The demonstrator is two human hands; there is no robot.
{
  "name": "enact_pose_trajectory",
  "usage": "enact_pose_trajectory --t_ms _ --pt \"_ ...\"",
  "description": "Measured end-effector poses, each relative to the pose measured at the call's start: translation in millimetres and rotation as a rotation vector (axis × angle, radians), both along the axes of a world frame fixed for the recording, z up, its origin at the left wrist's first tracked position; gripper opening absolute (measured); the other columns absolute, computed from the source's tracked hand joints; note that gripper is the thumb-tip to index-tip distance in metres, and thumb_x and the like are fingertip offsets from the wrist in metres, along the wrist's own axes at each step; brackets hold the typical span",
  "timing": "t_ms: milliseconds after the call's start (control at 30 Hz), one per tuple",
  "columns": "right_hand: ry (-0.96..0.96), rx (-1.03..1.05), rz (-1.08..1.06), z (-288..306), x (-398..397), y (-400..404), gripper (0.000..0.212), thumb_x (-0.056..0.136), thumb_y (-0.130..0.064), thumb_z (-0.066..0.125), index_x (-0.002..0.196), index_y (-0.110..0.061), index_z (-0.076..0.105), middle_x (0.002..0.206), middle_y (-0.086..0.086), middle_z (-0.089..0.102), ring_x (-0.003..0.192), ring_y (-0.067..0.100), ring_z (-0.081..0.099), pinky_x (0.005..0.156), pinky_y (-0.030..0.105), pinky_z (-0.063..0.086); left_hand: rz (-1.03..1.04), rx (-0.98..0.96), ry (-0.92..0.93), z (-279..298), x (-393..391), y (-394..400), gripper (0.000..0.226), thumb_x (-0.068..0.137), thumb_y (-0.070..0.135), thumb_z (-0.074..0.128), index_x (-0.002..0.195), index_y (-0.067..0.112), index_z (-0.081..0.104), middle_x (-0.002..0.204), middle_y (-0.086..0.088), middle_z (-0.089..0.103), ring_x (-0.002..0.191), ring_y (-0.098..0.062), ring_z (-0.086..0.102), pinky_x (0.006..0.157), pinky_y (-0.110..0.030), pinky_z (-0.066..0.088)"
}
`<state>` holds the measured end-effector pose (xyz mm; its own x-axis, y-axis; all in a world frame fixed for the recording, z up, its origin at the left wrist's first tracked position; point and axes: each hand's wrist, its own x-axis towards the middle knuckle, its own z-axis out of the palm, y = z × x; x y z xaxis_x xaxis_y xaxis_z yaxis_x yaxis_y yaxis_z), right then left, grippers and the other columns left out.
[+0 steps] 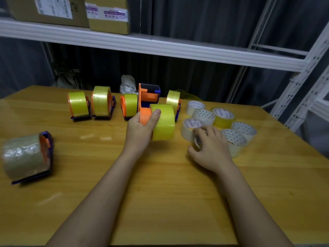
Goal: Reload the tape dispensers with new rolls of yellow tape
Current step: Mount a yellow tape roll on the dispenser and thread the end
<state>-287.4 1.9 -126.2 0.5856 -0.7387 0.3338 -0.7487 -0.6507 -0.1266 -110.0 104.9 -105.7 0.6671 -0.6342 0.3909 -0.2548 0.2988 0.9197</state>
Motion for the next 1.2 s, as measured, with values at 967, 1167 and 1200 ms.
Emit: enact_pose_trajectory --t_ms 967,1167,1200 --pt "-1.012 0.702 0.555 -2.8 72.5 25.6 0.052 0.082 -0.060 0.044 0.126 -0.033 0.040 0.115 0.006 0.054 0.094 0.009 0.062 0.074 0.030 0.054 -0.037 0.035 0.077 -4.7 -19.9 -0.2 0.067 0.097 0.053 0.032 0.081 -0.007 0.059 0.078 -0.033 0.060 0.075 -0.044 0.062 0.072 -0.057 0.051" --pt "-1.060 0.706 0.528 0.4 72.7 29.2 0.046 0.083 -0.060 0.041 0.121 -0.033 0.043 0.103 0.010 0.056 0.089 0.022 0.061 0.078 0.041 0.055 -0.063 -0.014 -0.093 -7.7 -21.9 2.5 0.066 0.092 0.056 0.029 0.071 -0.002 0.053 0.063 -0.025 0.055 0.058 -0.041 0.055 0.052 -0.050 0.047" --pt "-1.061 0.682 0.532 -0.2 72.2 29.0 0.050 0.083 -0.058 0.041 0.123 -0.029 0.041 0.101 0.005 0.056 0.085 0.015 0.061 0.073 0.034 0.055 -0.070 0.005 -0.056 -7.5 -21.3 1.5 0.064 0.095 0.054 0.029 0.072 0.000 0.056 0.063 -0.022 0.058 0.060 -0.039 0.059 0.054 -0.047 0.049"
